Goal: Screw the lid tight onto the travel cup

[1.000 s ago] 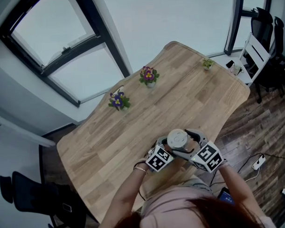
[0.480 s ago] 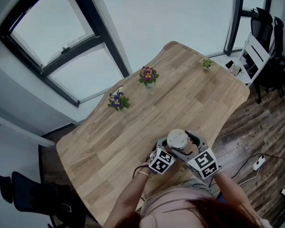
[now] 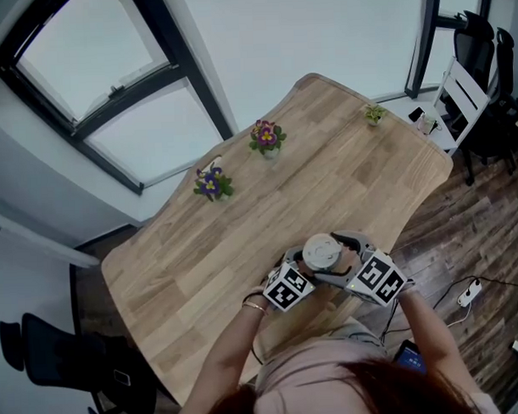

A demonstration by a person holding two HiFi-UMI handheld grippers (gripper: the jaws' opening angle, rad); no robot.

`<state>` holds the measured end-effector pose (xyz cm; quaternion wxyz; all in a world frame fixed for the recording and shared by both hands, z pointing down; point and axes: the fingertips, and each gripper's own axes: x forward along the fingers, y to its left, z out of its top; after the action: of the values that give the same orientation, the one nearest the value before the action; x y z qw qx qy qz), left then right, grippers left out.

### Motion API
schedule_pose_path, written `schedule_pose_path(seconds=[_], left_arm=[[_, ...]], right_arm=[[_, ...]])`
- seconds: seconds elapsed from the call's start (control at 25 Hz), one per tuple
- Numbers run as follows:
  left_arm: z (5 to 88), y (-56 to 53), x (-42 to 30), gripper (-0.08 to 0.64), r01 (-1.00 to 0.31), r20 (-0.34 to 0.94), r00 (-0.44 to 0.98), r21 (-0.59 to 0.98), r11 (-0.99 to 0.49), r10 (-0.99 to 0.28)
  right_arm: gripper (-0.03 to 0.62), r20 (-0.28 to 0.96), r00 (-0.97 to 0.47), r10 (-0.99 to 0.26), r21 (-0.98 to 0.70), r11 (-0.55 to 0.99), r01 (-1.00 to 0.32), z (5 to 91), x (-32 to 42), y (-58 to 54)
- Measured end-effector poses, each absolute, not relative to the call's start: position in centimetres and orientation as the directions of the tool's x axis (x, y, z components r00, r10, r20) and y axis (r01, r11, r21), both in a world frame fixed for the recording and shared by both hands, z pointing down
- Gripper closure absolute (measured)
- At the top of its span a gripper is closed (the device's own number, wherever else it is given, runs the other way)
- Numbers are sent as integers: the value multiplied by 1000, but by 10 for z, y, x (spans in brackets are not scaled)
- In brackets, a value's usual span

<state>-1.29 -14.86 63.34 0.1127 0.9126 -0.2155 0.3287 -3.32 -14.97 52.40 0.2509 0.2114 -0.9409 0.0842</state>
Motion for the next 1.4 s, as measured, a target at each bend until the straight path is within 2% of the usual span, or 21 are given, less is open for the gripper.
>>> schedule_pose_path(seconds=[0.28,0.4,0.52,0.72,0.84,1.16,1.4], left_arm=[[633,-151,-13,212,-551,661,642,45,-833,-388],[634,-153,-12,210,-577,665,623,35,-816,-412],[635,-153,-12,212,-560,662,635,38,-828,-399],[634,-149,-10,212,-451,666,679,47,-891,-308],[635,-148,-10,212,-418,677,683,56,-907,-273],[636,-152,-11,212,-518,713,619,56,-854,-329],[636,-153,-10,212,-531,709,606,23,-847,-361]], right_arm=[[221,429,-705,-565,-7,778,-628,520,-31,-154],[222,422,-675,-605,-8,742,-670,520,-28,-155],[222,433,-703,-564,-39,768,-640,522,-27,-154],[221,494,-783,-378,-40,890,-455,517,-30,-148],[221,519,-795,-313,-23,925,-379,517,-31,-149],[213,452,-770,-450,31,871,-491,516,-36,-156],[213,436,-750,-497,43,844,-535,515,-33,-154]])
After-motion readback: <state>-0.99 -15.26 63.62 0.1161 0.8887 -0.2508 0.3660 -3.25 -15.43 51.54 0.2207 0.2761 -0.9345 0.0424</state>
